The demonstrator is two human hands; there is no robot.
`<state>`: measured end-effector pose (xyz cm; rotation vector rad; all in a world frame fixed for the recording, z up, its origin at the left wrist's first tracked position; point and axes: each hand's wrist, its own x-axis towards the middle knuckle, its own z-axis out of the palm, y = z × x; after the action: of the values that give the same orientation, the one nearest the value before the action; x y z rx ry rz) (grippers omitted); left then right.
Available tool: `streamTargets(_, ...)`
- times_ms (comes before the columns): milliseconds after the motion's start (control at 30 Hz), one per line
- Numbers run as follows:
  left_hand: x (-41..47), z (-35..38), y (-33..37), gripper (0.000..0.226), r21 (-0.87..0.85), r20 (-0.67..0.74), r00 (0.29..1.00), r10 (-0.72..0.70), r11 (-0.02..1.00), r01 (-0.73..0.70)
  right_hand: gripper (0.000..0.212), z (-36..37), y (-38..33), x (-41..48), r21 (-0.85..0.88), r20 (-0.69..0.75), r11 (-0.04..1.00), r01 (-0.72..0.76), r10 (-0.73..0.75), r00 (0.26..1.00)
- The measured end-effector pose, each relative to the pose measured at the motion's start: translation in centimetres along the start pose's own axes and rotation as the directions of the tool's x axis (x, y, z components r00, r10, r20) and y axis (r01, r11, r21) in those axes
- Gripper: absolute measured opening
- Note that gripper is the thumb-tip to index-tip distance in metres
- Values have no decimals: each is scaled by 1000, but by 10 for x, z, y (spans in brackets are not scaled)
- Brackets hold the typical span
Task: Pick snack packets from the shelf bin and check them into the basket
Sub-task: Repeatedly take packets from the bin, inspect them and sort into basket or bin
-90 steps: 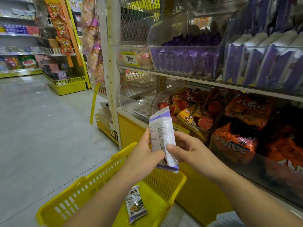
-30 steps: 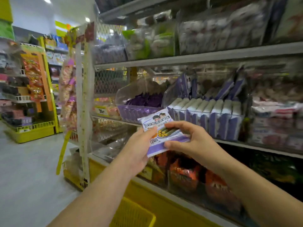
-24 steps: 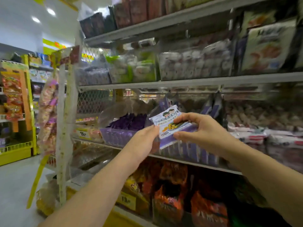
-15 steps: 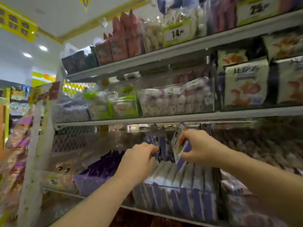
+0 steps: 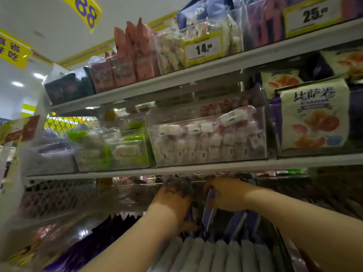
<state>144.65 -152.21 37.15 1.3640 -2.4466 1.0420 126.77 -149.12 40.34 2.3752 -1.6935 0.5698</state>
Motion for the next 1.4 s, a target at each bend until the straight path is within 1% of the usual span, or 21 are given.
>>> streamTargets(33, 4, -2, -1, 92, 10, 15, 1000, 8, 1000, -8, 17, 0, 4, 3, 22, -17, 999, 30, -29, 999)
streamTargets(133, 11, 0, -3, 98, -53, 65, 997, 33, 998, -29, 11, -1, 10, 11, 69, -78, 994, 88, -83, 993)
streamTargets(233, 14, 9, -1, 101, -84, 70, 997, 18, 996, -12, 31, 0, 17, 20, 50, -83, 996, 77, -72, 994)
streamTargets(333, 14, 18, 5, 101, -97, 29, 999, -34, 995, 36, 29, 5, 20, 21, 49, -144, 994, 100, -92, 985)
streamTargets(433, 13, 25, 12, 99, -63, -68, 994, -80, 995, 76, 26, 10, 24, 16, 59, -220, 992, 110, -94, 971)
streamTargets(533, 10, 30, 16, 90, -89, -139, 983, -117, 990, 106, 34, 11, 26, 11, 77, -256, 991, 108, -84, 963)
streamTargets(600, 9, 31, 19, 83, -129, -164, 976, -143, 984, 122, 39, 11, 26, 8, 72, -245, 994, 83, -63, 968)
streamTargets(700, 10, 28, 23, 79, -145, -180, 973, -148, 982, 123, 40, 13, 24, 6, 20, -197, 999, 42, -38, 980)
streamTargets(900, 20, 24, 14, 75, -168, -177, 974, -145, 979, 115, 38, 11, 17, 8, 53, -176, 997, 54, -44, 983)
streamTargets(1067, 17, 31, 15, 79, -139, -214, 976, -45, 990, 15, 37, 13, 12, 12, 40, -172, 998, 55, -48, 984)
streamTargets(1267, 17, 32, 14, 81, -104, -237, 969, -75, 993, 51, 39, 16, 3, 18, 80, -209, 995, 57, -39, 977)
streamTargets(1400, 16, 39, 25, 80, -100, -260, 962, -86, 993, 62, 43, 18, 0, 17, 100, -200, 994, 44, -23, 980)
